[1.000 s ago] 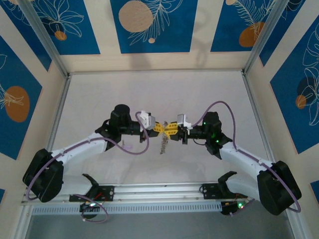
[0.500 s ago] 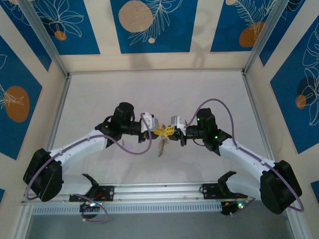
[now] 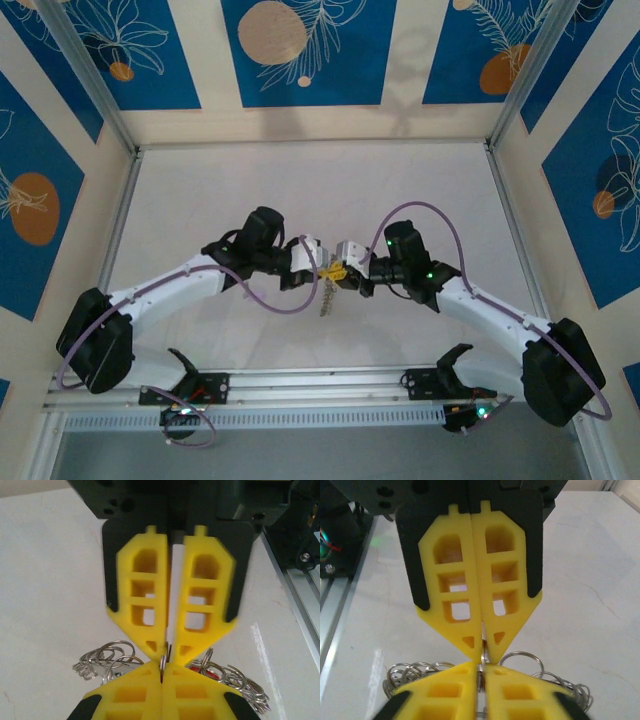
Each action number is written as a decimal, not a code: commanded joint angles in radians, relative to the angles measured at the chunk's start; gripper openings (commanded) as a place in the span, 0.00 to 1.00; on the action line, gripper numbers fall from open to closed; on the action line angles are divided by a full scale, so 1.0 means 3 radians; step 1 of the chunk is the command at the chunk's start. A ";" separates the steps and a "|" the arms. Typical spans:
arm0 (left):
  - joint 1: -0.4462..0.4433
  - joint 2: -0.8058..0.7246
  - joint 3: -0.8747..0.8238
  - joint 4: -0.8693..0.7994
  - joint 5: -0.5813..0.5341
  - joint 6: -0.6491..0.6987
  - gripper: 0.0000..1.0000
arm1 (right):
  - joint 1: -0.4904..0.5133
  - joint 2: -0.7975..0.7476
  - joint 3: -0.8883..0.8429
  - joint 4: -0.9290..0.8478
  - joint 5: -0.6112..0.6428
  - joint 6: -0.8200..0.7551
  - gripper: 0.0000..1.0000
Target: Put the keys on the keyring
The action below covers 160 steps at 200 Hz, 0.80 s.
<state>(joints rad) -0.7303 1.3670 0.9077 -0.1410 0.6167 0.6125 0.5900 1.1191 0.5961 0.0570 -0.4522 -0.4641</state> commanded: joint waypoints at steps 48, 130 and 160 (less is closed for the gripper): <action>-0.0033 -0.0264 -0.0185 0.0722 0.0469 -0.0346 0.00 | -0.0259 -0.0277 -0.0331 0.0990 -0.0649 0.0506 0.27; -0.0020 -0.0292 -0.0259 0.0929 0.0538 -0.0456 0.00 | -0.0314 -0.0256 -0.0368 0.1042 -0.0700 0.0545 0.14; -0.0015 -0.0302 -0.0275 0.0935 0.0542 -0.0461 0.00 | -0.0335 -0.0253 -0.0399 0.1046 -0.0715 0.0555 0.07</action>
<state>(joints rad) -0.7292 1.3033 0.8314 0.0799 0.7067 0.4797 0.4908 1.0508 0.4896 0.3412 -0.6483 -0.3065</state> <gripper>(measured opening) 0.042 0.052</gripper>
